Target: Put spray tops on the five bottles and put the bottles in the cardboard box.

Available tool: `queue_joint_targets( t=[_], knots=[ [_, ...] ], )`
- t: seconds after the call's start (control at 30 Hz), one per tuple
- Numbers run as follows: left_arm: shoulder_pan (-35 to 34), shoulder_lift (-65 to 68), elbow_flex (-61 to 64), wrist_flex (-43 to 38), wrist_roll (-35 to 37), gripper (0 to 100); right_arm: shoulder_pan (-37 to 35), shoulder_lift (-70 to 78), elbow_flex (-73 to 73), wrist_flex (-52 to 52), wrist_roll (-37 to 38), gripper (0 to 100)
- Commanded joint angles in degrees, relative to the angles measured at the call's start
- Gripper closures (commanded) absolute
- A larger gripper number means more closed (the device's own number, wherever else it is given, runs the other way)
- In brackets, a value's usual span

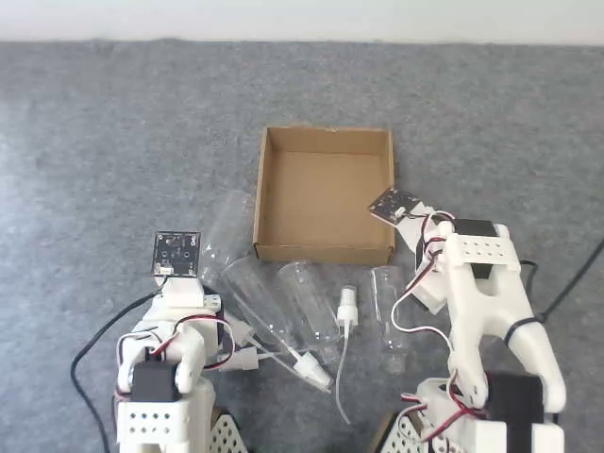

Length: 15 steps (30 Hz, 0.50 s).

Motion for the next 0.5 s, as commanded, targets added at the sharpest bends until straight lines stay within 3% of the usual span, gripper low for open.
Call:
queue_joint_targets(
  t=[0.0,0.13,0.3,0.47],
  knots=[
    [-0.2,-1.0,-0.7,0.3,-0.1,99,1.1,0.2,-3.5,0.6,1.0,80.4],
    [-0.2,-1.0,-0.7,0.3,-0.1,99,1.1,0.0,-2.8,1.8,1.0,81.6],
    [-0.2,-1.0,-0.7,0.3,-0.1,99,0.7,-0.5,-6.5,9.4,1.0,91.0],
    [-0.2,-1.0,-0.7,0.3,-0.1,99,1.0,-0.5,-9.3,13.2,0.8,91.3]
  ],
)
